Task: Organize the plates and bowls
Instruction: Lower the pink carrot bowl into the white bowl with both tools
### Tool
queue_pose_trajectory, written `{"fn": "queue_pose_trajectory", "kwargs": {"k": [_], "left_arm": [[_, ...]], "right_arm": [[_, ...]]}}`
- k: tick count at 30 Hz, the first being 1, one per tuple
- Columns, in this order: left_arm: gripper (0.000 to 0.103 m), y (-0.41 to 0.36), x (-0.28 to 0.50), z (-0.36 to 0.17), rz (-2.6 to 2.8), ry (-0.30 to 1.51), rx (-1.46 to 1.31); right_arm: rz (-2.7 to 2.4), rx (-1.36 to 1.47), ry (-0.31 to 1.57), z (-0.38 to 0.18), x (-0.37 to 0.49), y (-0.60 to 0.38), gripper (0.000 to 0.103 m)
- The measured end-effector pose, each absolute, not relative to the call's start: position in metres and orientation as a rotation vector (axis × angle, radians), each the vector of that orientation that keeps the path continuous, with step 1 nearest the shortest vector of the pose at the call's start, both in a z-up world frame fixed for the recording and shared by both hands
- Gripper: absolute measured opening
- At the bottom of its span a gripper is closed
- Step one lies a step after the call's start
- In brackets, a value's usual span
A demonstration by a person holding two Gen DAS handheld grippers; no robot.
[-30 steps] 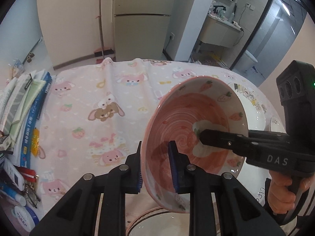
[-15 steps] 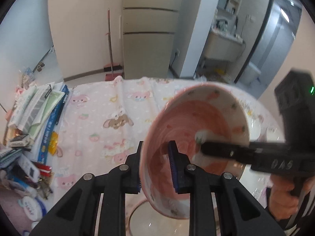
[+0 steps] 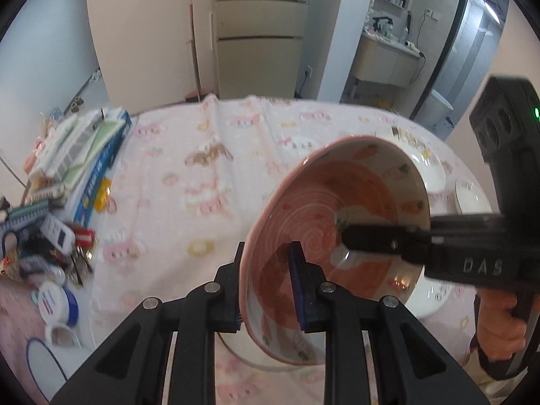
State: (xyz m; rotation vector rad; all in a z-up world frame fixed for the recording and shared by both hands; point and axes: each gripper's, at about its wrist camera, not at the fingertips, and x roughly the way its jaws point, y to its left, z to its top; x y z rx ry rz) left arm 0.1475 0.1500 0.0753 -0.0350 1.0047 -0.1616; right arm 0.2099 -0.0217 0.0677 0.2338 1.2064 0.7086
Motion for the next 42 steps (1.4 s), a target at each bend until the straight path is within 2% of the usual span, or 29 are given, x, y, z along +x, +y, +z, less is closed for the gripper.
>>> {"fn": "queue_pose_trajectory", "kwargs": {"k": [10, 21, 29, 42], "left_arm": [[0.024, 0.164, 0.113, 0.042, -0.143, 1.073, -0.073], [0.024, 0.17, 0.119, 0.017, -0.153, 1.135, -0.053], [0.024, 0.176, 0.12, 0.009, -0.182, 1.118, -0.075], [0.025, 0.18, 0.117, 0.007, -0.166, 1.063, -0.145]], "right_arm": [[0.685, 0.129, 1.208, 0.056, 0.18, -0.001, 0.017], [0.659, 0.059, 1.265, 0.029, 0.18, 0.014, 0.017], [0.63, -0.061, 1.187, 0.029, 0.173, 0.025, 0.017], [0.635, -0.081, 1.125, 0.029, 0.169, 0.024, 0.015]]}}
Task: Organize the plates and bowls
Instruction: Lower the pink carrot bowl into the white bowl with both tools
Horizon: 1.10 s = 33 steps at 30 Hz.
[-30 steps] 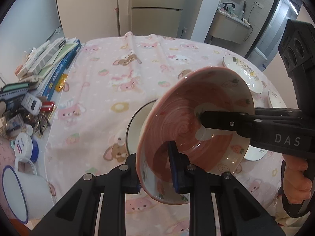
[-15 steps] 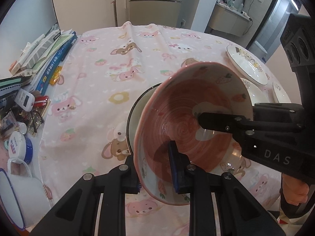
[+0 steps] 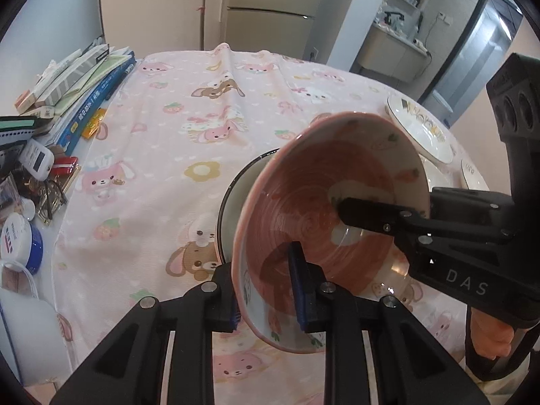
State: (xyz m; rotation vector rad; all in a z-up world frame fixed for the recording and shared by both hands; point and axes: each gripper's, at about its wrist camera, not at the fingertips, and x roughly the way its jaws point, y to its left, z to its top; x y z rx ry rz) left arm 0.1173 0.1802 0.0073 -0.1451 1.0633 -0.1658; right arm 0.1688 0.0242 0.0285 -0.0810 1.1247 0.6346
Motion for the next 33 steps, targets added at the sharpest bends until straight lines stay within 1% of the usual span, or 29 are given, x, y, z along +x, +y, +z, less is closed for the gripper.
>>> {"fn": "queue_pose_trajectory", "kwargs": {"k": [2, 6, 8, 13, 14, 15, 16, 18, 22, 25, 27, 30, 33], "left_arm": [[0.027, 0.179, 0.116, 0.007, -0.165, 1.054, -0.136], [0.027, 0.184, 0.117, 0.008, -0.172, 1.052, -0.174], [0.027, 0.188, 0.116, 0.007, -0.17, 1.038, -0.208], [0.027, 0.194, 0.109, 0.008, -0.152, 0.945, -0.26], [0.024, 0.195, 0.107, 0.008, -0.144, 0.937, -0.258], [0.013, 0.194, 0.105, 0.009, -0.13, 0.921, -0.245], [0.009, 0.192, 0.101, 0.01, -0.091, 0.899, -0.207], [0.008, 0.188, 0.097, 0.011, -0.08, 0.87, -0.16], [0.008, 0.193, 0.087, 0.011, -0.063, 0.785, -0.2], [0.008, 0.196, 0.069, 0.014, -0.049, 0.635, -0.221], [0.008, 0.195, 0.063, 0.012, -0.041, 0.574, -0.239], [0.008, 0.193, 0.065, 0.006, -0.024, 0.561, -0.211], [0.007, 0.201, 0.061, 0.004, -0.042, 0.535, -0.275]], "right_arm": [[0.641, -0.077, 1.124, 0.028, 0.169, 0.023, 0.015], [0.666, -0.032, 1.14, 0.026, 0.173, 0.017, 0.012], [0.679, -0.017, 1.145, 0.024, 0.173, 0.014, 0.009], [0.687, 0.009, 1.144, 0.022, 0.171, 0.01, 0.008], [0.682, 0.008, 1.137, 0.022, 0.17, 0.01, 0.008], [0.679, 0.003, 1.127, 0.022, 0.169, 0.011, 0.008], [0.676, 0.001, 1.117, 0.022, 0.168, 0.011, 0.008], [0.681, 0.0, 1.101, 0.022, 0.166, 0.011, 0.008], [0.713, 0.035, 1.071, 0.021, 0.165, 0.007, 0.008], [0.72, 0.012, 1.018, 0.021, 0.158, 0.007, 0.008], [0.71, -0.007, 0.965, 0.021, 0.152, 0.006, 0.008], [0.687, -0.028, 0.856, 0.02, 0.14, 0.004, 0.008], [0.657, -0.077, 0.733, 0.018, 0.126, 0.006, 0.009]]}}
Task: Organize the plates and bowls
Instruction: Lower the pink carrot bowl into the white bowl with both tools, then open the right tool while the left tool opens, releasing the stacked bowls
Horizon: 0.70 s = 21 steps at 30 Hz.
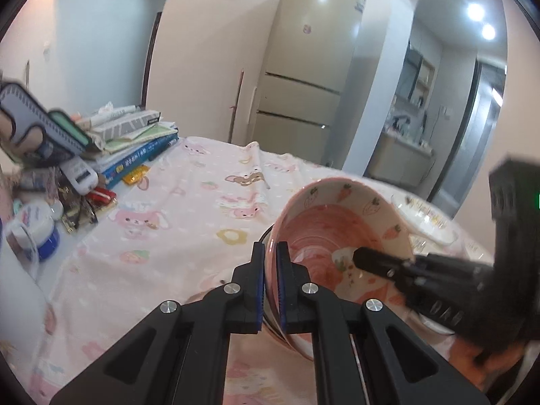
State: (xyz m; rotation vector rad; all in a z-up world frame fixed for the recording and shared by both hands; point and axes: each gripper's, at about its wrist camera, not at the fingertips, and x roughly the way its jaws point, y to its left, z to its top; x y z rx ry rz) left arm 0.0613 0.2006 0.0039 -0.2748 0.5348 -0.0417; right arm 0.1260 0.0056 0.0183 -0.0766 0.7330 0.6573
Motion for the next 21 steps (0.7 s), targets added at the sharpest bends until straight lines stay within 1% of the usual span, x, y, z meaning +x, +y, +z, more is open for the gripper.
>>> {"fn": "queue_pose_trajectory", "kwargs": {"k": [2, 4, 9, 12, 16, 21], "left_arm": [[0.007, 0.2, 0.057, 0.005, -0.039, 0.508, -0.263], [0.007, 0.197, 0.057, 0.005, -0.025, 0.515, -0.235], [0.007, 0.202, 0.068, 0.011, -0.023, 0.633, -0.326], [0.007, 0.202, 0.071, 0.016, -0.023, 0.698, -0.356], [0.007, 0.202, 0.077, 0.017, -0.015, 0.754, -0.35], [0.007, 0.199, 0.083, 0.011, 0.003, 0.752, -0.318]], "right_arm": [[0.637, -0.109, 0.668, 0.018, 0.118, 0.008, 0.008], [0.632, -0.103, 0.671, 0.019, 0.12, 0.009, 0.008], [0.641, 0.061, 0.888, 0.022, 0.148, 0.001, 0.008], [0.638, 0.097, 0.961, 0.025, 0.153, -0.002, 0.008], [0.646, 0.042, 0.964, 0.027, 0.151, 0.004, 0.008], [0.617, 0.029, 0.947, 0.022, 0.151, 0.005, 0.008]]}}
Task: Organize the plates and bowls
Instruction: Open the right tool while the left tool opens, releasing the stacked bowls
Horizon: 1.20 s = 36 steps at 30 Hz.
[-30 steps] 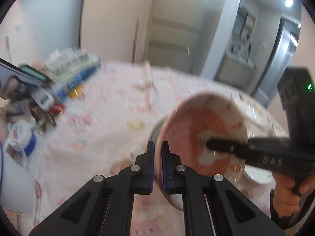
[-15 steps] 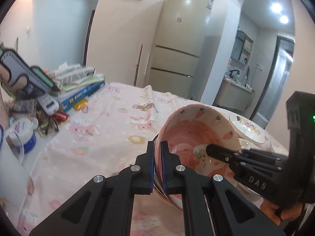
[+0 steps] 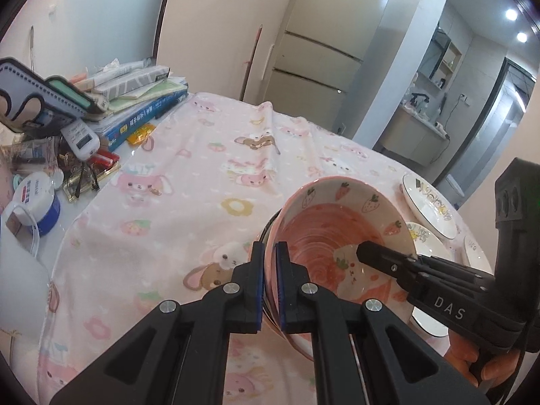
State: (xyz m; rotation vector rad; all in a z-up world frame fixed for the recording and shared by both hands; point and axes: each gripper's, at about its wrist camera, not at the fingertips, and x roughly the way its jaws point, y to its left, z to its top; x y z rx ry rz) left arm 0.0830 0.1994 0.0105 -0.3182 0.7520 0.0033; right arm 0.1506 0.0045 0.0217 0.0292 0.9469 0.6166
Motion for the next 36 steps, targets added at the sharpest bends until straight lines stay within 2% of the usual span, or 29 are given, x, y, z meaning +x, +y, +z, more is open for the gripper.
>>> {"fn": "queue_pose_trajectory", "kwargs": {"k": [10, 16, 24, 28, 31, 34, 36], "left_arm": [[0.007, 0.197, 0.075, 0.006, 0.008, 0.646, -0.275], [0.009, 0.203, 0.069, -0.002, -0.007, 0.616, -0.31], [0.01, 0.204, 0.066, -0.008, -0.024, 0.601, -0.329], [0.009, 0.198, 0.065, -0.006, 0.019, 0.592, -0.288], [0.009, 0.198, 0.064, -0.008, 0.02, 0.585, -0.291], [0.009, 0.201, 0.064, -0.008, 0.012, 0.589, -0.313], [0.009, 0.201, 0.063, -0.007, 0.007, 0.591, -0.312]], "right_arm": [[0.633, 0.019, 0.837, 0.021, 0.14, -0.002, 0.01], [0.65, 0.022, 0.784, 0.024, 0.132, -0.004, 0.018], [0.631, -0.003, 0.732, 0.026, 0.121, -0.003, 0.022], [0.534, -0.194, 0.547, 0.032, 0.094, 0.009, 0.025], [0.505, -0.247, 0.555, 0.03, 0.093, 0.014, 0.02], [0.539, -0.129, 0.656, 0.025, 0.111, 0.001, 0.018], [0.553, -0.068, 0.666, 0.022, 0.118, -0.007, 0.013]]}}
